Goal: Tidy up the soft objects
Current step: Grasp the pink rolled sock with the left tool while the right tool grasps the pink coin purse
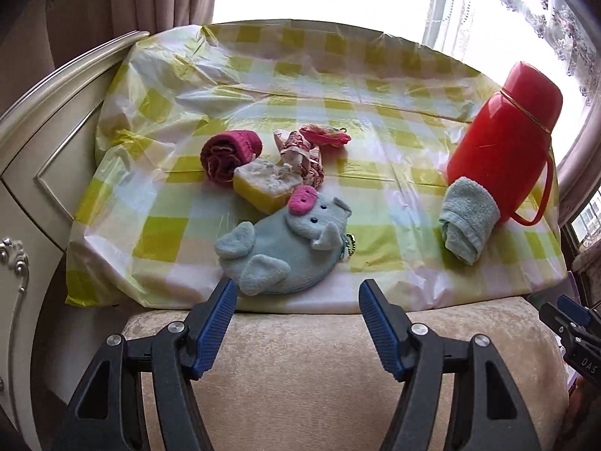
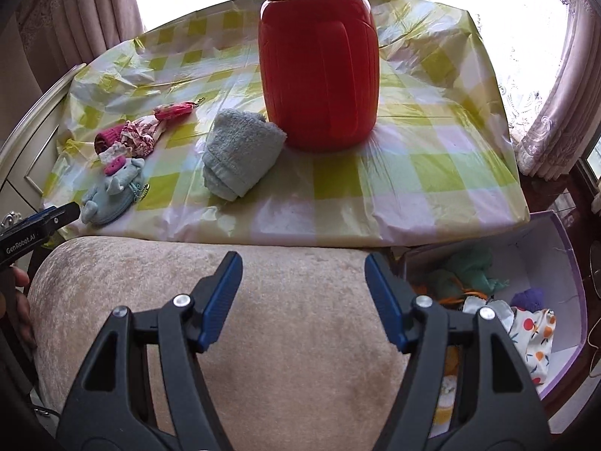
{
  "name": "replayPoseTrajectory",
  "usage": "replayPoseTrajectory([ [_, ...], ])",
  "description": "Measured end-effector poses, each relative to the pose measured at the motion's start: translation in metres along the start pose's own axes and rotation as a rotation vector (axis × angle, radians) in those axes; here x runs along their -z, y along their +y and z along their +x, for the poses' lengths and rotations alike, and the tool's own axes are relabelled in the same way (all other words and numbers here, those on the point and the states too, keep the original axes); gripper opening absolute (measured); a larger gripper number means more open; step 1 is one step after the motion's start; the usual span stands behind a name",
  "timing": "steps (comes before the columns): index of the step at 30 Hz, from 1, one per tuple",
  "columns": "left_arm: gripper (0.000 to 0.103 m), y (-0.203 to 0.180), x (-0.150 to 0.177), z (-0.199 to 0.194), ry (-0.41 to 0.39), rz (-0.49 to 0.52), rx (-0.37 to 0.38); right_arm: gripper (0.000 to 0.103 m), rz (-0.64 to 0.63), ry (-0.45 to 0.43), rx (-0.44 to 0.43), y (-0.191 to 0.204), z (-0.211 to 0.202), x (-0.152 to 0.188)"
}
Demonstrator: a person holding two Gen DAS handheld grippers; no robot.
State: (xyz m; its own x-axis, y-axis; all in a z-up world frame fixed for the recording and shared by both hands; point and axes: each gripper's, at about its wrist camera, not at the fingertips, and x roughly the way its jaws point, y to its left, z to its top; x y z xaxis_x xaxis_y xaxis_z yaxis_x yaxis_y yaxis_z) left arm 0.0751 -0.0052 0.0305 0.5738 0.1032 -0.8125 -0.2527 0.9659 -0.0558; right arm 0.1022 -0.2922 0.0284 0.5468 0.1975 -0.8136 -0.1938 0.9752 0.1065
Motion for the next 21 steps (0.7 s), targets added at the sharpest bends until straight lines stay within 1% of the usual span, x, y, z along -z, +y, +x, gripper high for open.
replayPoseTrajectory([
  [4,0.068,0.024,-0.013,0.005,-0.012,-0.080,0.014,0.072,-0.038,-0.019,-0.020,0.017,0.003,-0.013],
  [5,0.068,0.028,-0.016,0.008,-0.012,-0.095,0.015,0.073,-0.047,-0.026,-0.030,0.021,0.003,-0.017],
  [6,0.068,0.032,-0.019,0.010,-0.012,-0.107,0.016,0.075,-0.054,-0.031,-0.039,0.025,0.004,-0.021],
  [11,0.069,0.050,-0.042,0.020,-0.033,-0.148,-0.002,0.076,-0.106,-0.045,-0.085,0.053,0.011,-0.045],
  [12,0.070,0.053,-0.047,0.023,-0.039,-0.154,-0.007,0.076,-0.118,-0.046,-0.093,0.059,0.014,-0.051],
  [14,0.077,0.059,-0.059,0.028,-0.050,-0.169,-0.002,0.076,-0.136,-0.046,-0.109,0.069,0.020,-0.064],
  [15,0.078,0.062,-0.064,0.032,-0.053,-0.176,0.000,0.076,-0.140,-0.045,-0.119,0.074,0.023,-0.071],
  [18,0.079,0.068,-0.083,0.050,-0.046,-0.194,0.005,0.078,-0.146,-0.052,-0.145,0.088,0.035,-0.095],
  [21,0.079,0.075,-0.101,0.071,-0.013,-0.216,0.021,0.081,-0.164,-0.070,-0.155,0.105,0.047,-0.119],
])
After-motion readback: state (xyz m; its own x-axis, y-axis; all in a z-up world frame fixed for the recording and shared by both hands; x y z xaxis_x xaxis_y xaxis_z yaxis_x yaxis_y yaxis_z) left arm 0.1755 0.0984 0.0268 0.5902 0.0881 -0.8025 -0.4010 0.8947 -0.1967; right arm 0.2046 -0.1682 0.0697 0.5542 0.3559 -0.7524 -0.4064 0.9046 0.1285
